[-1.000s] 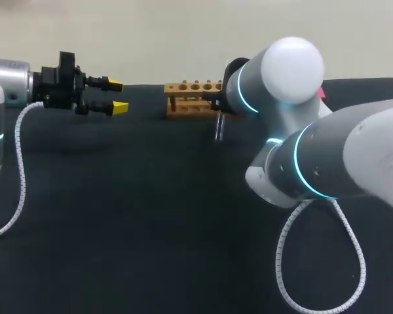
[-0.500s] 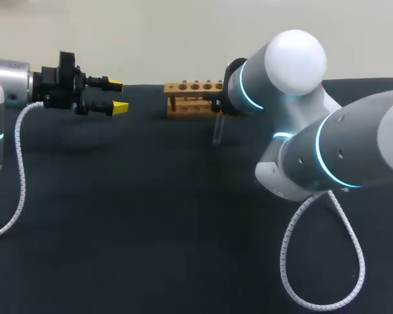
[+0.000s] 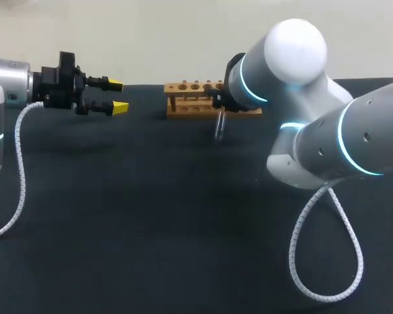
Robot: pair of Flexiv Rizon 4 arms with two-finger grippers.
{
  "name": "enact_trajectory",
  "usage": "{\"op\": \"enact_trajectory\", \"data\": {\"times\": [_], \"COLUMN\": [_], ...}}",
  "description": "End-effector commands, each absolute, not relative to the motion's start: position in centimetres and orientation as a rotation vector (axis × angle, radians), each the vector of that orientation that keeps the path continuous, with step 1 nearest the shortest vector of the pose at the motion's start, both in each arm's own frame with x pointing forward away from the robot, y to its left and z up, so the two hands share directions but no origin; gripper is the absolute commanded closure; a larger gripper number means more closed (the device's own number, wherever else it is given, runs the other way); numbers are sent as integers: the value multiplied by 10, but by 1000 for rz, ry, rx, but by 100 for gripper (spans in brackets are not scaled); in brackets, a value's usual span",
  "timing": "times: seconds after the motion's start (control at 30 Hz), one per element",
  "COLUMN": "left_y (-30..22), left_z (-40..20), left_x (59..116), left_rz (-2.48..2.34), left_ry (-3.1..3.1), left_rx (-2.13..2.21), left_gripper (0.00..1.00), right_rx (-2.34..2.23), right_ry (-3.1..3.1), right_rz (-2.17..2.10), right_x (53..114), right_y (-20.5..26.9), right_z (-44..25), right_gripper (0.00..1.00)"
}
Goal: Grasp the test tube, adjust it, and insert it.
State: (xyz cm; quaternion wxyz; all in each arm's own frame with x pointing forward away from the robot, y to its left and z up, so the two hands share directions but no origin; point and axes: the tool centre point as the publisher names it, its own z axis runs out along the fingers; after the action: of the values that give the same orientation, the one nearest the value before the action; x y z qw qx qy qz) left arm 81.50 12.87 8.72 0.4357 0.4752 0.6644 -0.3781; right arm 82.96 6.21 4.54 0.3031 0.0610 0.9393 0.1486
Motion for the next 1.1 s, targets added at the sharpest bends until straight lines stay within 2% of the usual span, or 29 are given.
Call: {"op": "enact_trajectory", "data": {"times": [0.03, 0.73, 1.1], "left_y": [129, 129, 129], "left_z": [86, 86, 86], "left_x": [814, 814, 814], "left_rz": [-938, -938, -938], "left_ry": [1649, 1649, 1649], "left_rx": [1181, 1181, 1181], "left_gripper": [0, 0, 0], "right_rx": [182, 196, 162], "right_ry": [2433, 2121, 2050], "right_rz": [364, 284, 208], "right_x": [823, 810, 781], "right_y": [63, 56, 40], "right_z": [55, 102, 124], "right_gripper": [100, 100, 100]}}
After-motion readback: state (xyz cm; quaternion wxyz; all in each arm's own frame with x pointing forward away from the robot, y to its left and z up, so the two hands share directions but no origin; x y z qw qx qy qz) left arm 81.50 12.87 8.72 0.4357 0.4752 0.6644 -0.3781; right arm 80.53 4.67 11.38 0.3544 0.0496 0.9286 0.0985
